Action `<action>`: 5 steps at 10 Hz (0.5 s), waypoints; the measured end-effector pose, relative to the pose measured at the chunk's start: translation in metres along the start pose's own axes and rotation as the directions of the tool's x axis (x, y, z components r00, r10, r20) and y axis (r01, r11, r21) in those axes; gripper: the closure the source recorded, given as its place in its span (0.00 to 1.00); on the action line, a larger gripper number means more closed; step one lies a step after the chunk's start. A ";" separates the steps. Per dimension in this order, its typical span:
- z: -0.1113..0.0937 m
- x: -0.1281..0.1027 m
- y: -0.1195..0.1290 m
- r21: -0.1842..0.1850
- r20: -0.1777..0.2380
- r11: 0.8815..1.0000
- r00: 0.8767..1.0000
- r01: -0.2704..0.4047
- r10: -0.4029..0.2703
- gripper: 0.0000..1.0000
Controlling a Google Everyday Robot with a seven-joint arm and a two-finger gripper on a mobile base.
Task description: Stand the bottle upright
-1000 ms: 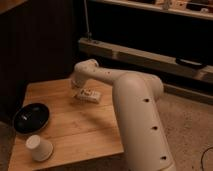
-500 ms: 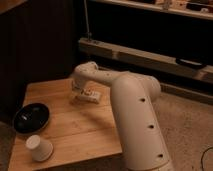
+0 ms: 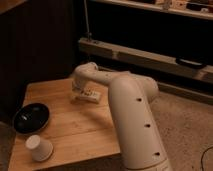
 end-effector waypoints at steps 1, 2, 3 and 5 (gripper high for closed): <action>0.002 0.000 -0.002 -0.002 -0.003 1.000 1.000 0.005 -0.005 0.38; 0.003 -0.001 -0.005 -0.004 -0.006 1.000 1.000 0.009 -0.009 0.38; 0.005 -0.001 -0.007 -0.008 -0.011 1.000 1.000 0.012 -0.013 0.38; 0.008 0.002 -0.008 -0.017 -0.021 1.000 1.000 0.018 -0.019 0.38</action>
